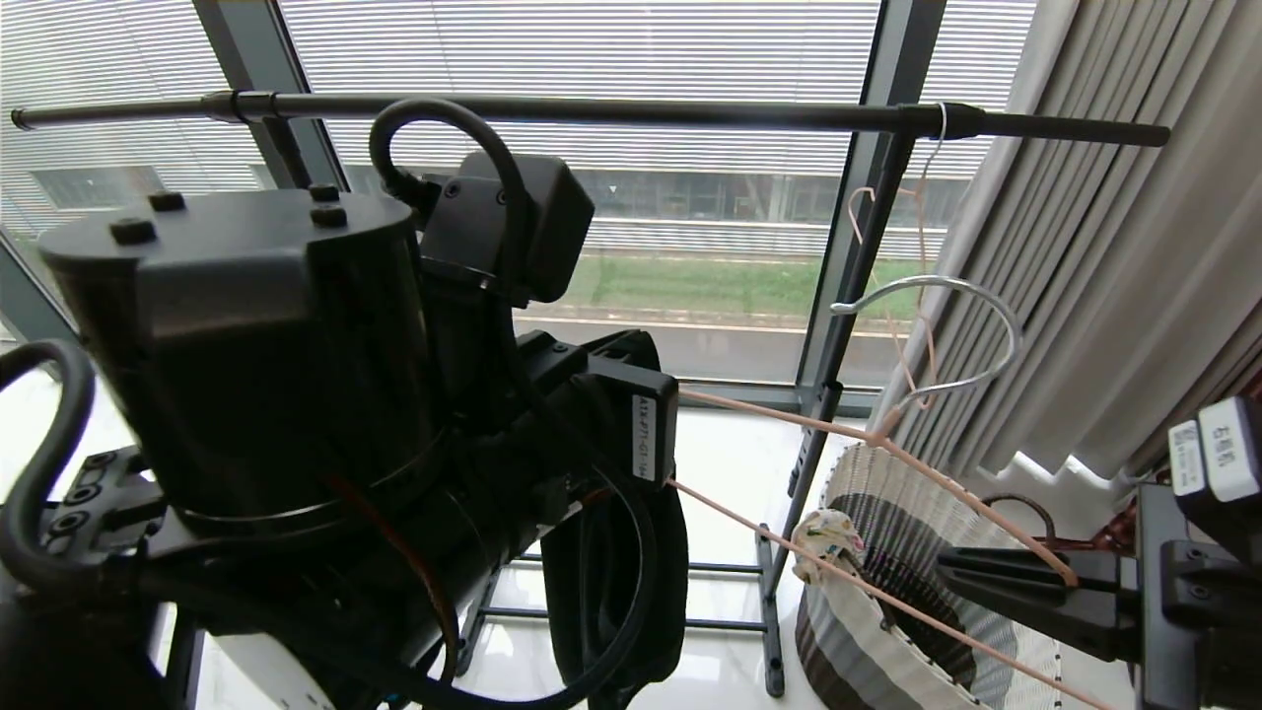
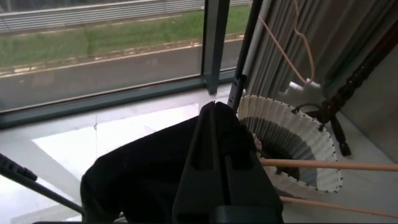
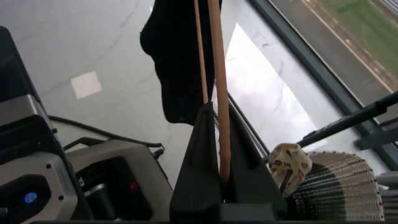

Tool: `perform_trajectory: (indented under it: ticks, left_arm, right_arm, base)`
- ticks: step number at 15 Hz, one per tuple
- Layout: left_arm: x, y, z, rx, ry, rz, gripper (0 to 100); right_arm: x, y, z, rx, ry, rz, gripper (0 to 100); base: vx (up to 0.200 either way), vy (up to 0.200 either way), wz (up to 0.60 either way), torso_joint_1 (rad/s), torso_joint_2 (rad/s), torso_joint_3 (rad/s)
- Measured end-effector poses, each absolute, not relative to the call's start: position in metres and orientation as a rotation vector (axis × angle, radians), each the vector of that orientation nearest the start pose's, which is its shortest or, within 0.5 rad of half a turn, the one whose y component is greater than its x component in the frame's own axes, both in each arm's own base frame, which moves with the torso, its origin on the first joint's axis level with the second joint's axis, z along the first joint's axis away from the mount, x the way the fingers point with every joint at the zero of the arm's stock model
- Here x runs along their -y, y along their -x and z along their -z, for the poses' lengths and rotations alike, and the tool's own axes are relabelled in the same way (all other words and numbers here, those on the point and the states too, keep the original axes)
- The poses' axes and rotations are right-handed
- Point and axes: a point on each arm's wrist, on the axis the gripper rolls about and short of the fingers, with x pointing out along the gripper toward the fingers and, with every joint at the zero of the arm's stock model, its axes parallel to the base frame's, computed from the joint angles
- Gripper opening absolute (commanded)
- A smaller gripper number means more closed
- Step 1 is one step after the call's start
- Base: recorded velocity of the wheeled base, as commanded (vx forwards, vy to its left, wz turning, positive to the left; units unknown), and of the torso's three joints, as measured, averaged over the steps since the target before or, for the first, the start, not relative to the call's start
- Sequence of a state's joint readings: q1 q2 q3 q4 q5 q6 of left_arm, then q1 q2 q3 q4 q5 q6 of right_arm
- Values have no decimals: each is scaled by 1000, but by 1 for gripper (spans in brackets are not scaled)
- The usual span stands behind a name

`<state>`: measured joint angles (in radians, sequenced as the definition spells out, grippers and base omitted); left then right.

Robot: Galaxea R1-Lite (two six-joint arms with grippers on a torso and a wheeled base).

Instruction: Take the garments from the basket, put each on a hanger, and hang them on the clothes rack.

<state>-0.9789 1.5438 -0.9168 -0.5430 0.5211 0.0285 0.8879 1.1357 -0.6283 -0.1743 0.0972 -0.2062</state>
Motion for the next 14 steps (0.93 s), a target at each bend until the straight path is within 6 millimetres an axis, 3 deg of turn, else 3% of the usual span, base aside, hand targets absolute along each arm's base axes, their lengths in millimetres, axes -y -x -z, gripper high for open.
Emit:
perform_trajectory:
  ticks: [8, 14]
  left_arm:
    - [232, -157, -265, -25, -19, 438, 0]
    - [233, -159, -270, -12, 3, 422, 0]
  right_arm:
    - [-184, -129, -210, -220, 273, -1020, 0]
    - [-195, -132, -204, -236, 250, -989, 0]
  base:
    - [0, 0, 0, 0, 0, 0]
    - [0, 0, 0, 0, 0, 0]
